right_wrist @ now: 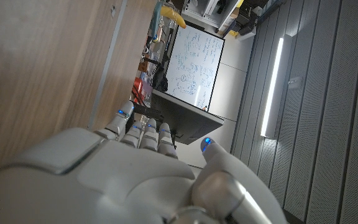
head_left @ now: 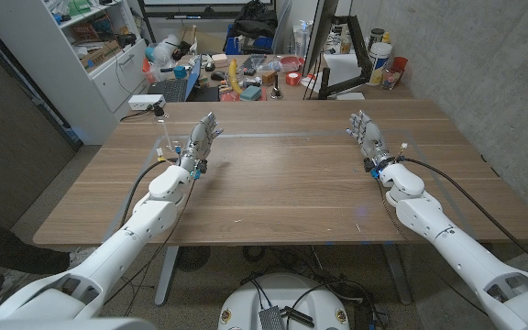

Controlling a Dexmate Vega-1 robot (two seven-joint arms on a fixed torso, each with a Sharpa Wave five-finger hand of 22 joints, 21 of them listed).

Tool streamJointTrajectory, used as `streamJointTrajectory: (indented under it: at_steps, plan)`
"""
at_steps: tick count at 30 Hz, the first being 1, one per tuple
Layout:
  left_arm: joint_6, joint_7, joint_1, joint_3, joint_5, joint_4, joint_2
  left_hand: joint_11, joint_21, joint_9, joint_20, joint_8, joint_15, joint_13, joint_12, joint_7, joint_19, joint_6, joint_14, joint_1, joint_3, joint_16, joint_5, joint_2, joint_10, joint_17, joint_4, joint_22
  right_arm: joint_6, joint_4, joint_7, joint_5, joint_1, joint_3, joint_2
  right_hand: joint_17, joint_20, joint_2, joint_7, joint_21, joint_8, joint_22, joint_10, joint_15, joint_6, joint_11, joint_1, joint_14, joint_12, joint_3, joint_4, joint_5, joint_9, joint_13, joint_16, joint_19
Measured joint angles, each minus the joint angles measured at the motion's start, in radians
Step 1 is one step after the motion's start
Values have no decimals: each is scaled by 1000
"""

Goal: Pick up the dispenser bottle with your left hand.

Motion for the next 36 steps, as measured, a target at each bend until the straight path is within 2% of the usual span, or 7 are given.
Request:
streamJointTrajectory:
  at_steps: [8,11,20,31,33,36]
  plan:
    - [23,-22,15,-50,51,-6,-38,0,0,5,0,0,6,0,0,-6,0,-5,-6,0,7,0,0,0,0,-1,-5,-1,-21,0,28,-42,-12,50,40,0,0,0,0,2,0,0,0,0,0,0,0,0,0,0,0,0,1,0,0,0]
    - [25,-24,18,-59,61,-8,-44,-4,0,5,0,7,3,0,0,-19,0,-6,-3,15,20,0,0,5,-4,-6,-19,-3,-25,0,33,-50,-14,58,45,0,0,0,0,2,0,0,0,0,0,0,0,0,0,0,0,0,1,0,0,0]
    - [21,-12,41,-106,160,-27,-83,-14,0,4,0,12,2,0,0,-44,0,-6,-2,83,39,0,0,29,-7,-20,-87,-3,-41,0,63,-89,-28,109,83,0,0,0,0,2,0,0,0,0,0,0,0,0,0,0,0,0,1,0,0,0]
    - [11,71,73,-139,273,-74,-111,-16,5,4,0,35,4,0,11,-78,0,-4,-4,187,63,10,-5,7,-1,-20,-186,-3,-51,-4,82,-113,-42,142,105,0,0,0,0,-4,0,0,0,0,0,0,0,0,0,0,0,0,1,0,0,0]
    - [16,104,83,-146,302,-90,-119,-16,5,4,4,42,6,0,18,-86,-4,4,-5,199,67,10,-5,4,21,-19,-196,-3,-52,-6,86,-117,-45,149,109,0,0,0,0,-4,0,0,0,0,0,0,0,0,0,0,0,0,1,0,0,0]
    - [24,133,92,-153,329,-106,-127,-20,12,4,5,42,6,0,18,-82,-5,20,-5,210,71,10,-9,8,35,-18,-205,-3,-53,-8,90,-121,-47,154,113,0,0,0,0,-4,0,0,0,0,0,0,0,0,0,0,0,0,1,0,0,0]
